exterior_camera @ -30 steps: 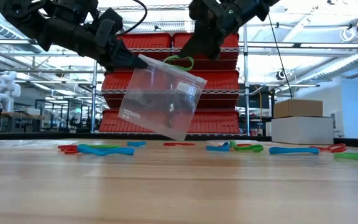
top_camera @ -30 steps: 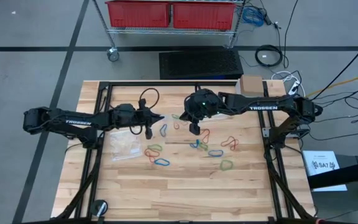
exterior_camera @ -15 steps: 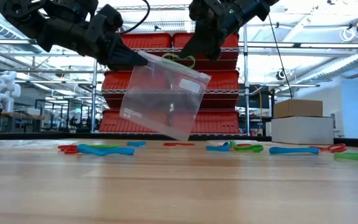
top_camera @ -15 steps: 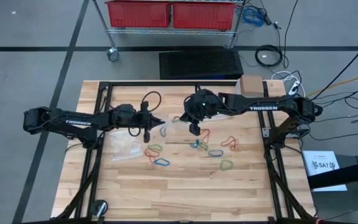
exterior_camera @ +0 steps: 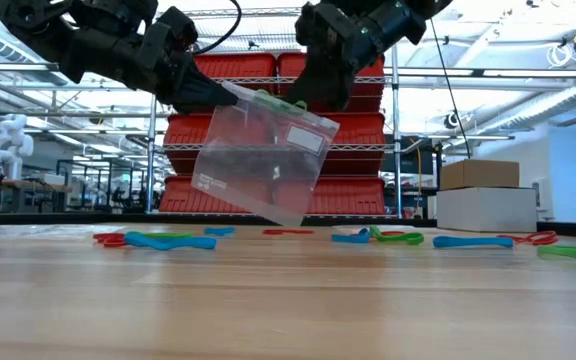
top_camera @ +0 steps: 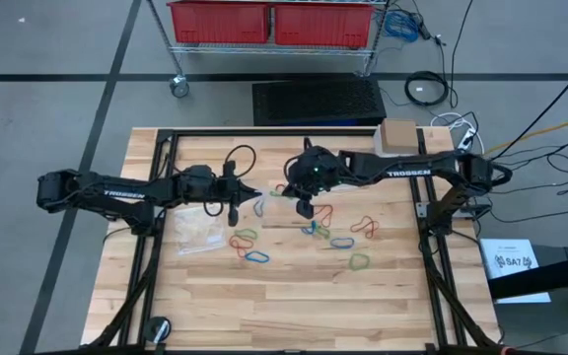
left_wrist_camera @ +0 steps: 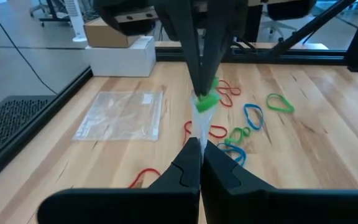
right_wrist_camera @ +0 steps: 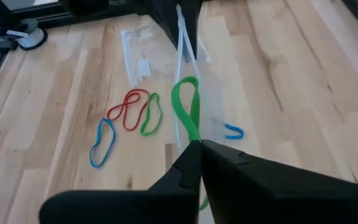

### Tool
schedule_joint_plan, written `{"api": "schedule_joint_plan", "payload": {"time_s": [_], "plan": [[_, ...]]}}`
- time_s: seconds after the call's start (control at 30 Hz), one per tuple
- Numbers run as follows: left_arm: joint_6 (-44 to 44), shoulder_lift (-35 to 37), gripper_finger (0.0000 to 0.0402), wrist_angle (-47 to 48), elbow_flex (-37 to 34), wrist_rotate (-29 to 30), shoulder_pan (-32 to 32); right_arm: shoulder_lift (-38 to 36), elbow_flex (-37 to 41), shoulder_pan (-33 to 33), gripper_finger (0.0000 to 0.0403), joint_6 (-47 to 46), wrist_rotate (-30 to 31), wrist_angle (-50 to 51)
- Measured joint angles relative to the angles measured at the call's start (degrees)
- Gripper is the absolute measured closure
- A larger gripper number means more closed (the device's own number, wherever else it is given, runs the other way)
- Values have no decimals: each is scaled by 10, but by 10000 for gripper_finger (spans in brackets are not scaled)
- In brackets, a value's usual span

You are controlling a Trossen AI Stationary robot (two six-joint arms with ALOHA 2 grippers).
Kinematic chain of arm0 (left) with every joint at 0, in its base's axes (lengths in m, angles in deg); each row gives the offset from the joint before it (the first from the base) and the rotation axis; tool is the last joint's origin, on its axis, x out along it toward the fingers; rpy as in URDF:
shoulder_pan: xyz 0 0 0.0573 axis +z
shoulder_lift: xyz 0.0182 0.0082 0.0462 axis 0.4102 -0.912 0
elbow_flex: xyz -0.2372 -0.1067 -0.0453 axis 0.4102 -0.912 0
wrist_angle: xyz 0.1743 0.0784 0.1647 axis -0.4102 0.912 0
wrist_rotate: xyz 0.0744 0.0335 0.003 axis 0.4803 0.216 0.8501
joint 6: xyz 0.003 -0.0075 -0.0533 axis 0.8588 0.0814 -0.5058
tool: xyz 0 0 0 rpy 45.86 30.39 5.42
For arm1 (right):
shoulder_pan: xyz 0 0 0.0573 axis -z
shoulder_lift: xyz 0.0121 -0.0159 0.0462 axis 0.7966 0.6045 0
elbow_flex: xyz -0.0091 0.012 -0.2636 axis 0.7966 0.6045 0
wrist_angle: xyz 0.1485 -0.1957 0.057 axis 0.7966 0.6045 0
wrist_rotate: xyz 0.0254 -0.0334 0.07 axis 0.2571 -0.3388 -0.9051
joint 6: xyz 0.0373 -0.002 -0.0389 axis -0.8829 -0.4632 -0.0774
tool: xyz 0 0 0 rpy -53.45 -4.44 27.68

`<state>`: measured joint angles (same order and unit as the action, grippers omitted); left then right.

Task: Sort rubber bands
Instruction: Put the green rubber band into the open transparent zip bag

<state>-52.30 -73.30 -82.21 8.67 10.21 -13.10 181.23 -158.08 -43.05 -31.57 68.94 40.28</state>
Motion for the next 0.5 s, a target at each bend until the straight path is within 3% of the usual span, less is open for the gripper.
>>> {"api": "schedule_joint_plan", "payload": {"time_s": [0.5], "plan": [[0, 0, 402, 1, 0, 13, 0, 32, -43, -5, 403, 17, 22, 25]]}}
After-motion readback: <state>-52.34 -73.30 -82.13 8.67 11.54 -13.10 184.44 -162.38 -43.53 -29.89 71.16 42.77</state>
